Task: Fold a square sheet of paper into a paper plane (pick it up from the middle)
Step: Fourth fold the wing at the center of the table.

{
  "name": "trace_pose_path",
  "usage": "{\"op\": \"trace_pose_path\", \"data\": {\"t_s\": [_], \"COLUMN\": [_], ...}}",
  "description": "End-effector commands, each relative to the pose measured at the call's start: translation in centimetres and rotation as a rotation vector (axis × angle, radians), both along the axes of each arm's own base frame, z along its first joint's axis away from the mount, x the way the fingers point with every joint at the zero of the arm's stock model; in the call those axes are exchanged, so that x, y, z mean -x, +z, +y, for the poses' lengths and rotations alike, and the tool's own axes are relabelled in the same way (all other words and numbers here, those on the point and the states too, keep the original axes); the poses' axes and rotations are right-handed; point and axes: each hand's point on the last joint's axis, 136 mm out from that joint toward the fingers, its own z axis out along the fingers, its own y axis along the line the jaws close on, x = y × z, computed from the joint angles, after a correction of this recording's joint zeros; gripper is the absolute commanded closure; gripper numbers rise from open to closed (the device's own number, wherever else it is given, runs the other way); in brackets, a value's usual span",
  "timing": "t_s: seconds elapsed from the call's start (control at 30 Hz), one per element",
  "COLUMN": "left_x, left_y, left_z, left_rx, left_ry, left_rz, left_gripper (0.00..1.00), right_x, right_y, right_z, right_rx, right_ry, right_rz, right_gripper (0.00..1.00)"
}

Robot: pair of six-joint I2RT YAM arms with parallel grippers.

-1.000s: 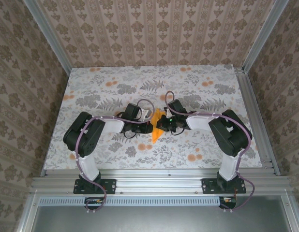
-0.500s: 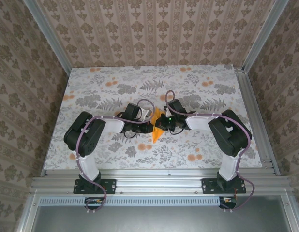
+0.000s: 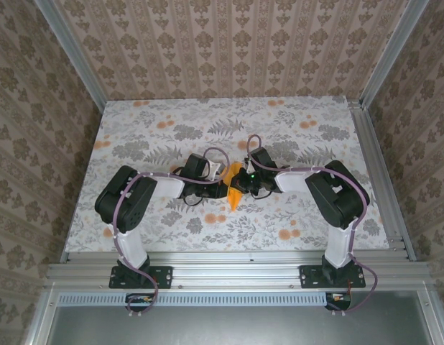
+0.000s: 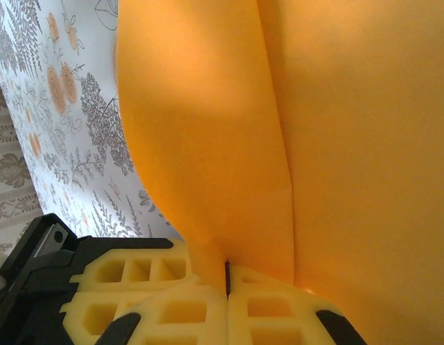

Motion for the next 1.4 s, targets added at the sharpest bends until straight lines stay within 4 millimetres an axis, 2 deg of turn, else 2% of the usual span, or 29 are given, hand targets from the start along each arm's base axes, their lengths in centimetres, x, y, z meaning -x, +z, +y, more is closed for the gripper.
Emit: {"op": "trace_pose_path", "data": {"t_s": [0.0, 0.5, 0.83, 1.0, 1.2, 1.37], "left_x": [0.7, -0.1, -0.6, -0.7, -0.4, 0.8], "left_y": [-2.3, -1.3, 1.0, 2.9, 5.1, 5.0], "left_z": [0.8, 0.7, 0.4, 0.3, 0.4, 0.3], "left_rx": [-0.039, 0.028, 0.082, 0.106, 0.132, 0.125], "left_ry": [-0.004, 0.011, 0.020, 0.025, 0.032, 0.018], "left_rz": [0.024, 0.003, -0.031, -0.057, -0.083, -0.063], "left_gripper": [1.00, 1.00, 0.99, 0.94, 0.81, 0.75], "right_x": [-0.4, 0.0, 0.4, 0.6, 0.6, 0.7], "right_y": [-0.6, -1.8, -3.3, -3.7, -4.0, -4.1], "right_z": [0.3, 0.7, 0.1, -0.1, -0.1, -0.1], "right_rx": [-0.022, -0.032, 0.012, 0.023, 0.021, 0.013], "right_ry": [-0.014, 0.003, 0.007, 0.007, 0.007, 0.005], "right_rz": [0.008, 0.036, 0.055, 0.059, 0.062, 0.063], "right_gripper": [0.92, 0.91, 0.90, 0.87, 0.84, 0.79]}}
